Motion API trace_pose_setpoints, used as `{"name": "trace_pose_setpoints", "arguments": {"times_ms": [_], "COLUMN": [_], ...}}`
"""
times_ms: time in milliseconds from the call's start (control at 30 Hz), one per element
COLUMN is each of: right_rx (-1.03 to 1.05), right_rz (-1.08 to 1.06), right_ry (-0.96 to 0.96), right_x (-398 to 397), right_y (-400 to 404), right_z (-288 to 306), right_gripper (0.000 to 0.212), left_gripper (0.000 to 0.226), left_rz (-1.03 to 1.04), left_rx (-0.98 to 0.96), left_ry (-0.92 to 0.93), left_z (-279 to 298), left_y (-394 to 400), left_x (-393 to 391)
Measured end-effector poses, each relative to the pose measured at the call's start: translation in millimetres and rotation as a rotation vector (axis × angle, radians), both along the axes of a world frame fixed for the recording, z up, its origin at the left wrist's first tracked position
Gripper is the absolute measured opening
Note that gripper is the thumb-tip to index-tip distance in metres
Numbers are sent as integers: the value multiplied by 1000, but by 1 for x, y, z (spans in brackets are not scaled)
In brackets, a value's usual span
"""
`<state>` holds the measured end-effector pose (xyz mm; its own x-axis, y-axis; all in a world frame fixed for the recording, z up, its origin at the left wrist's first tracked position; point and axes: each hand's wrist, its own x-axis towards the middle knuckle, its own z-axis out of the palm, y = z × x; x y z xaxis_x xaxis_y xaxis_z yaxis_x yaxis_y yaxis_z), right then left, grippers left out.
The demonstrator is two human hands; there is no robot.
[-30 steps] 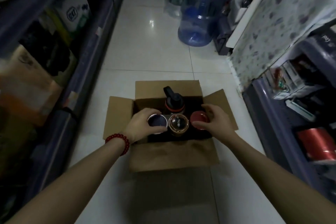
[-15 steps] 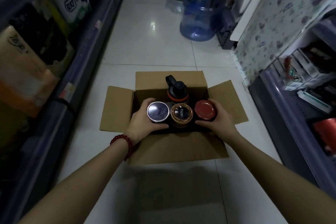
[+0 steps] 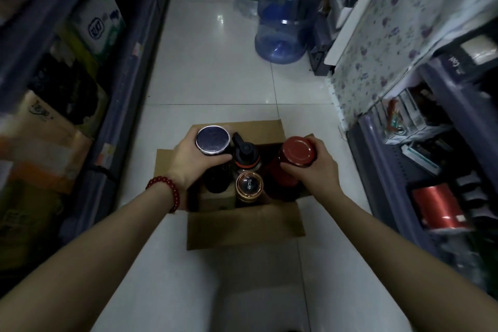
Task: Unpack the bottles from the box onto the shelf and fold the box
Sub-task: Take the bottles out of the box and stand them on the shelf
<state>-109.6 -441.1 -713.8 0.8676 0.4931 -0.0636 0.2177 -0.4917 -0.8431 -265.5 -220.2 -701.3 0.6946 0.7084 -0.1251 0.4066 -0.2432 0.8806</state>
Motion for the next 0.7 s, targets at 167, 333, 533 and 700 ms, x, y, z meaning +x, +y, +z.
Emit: {"name": "trace_pose_setpoints", "arguments": {"times_ms": [167, 333, 533, 700], "right_rx": [-22, -1, 52, 109], "right_rz": [-25, -59, -50, -51], "right_ry": [24, 54, 70, 18], "right_x": [-10, -7, 10, 31], "right_y": [2, -1, -8, -22], "right_z": [112, 241, 402, 517], "right_gripper": [86, 86, 78, 75], "left_gripper": [68, 70, 69, 77], "left_rz": [-23, -56, -87, -153], "left_rx": [-1, -25, -2, 11], "left_ry": [49, 55, 13, -35], "left_z": [108, 228, 385, 503], "left_y": [-12, -25, -36, -50], "left_x": [8, 19, 50, 82]}}
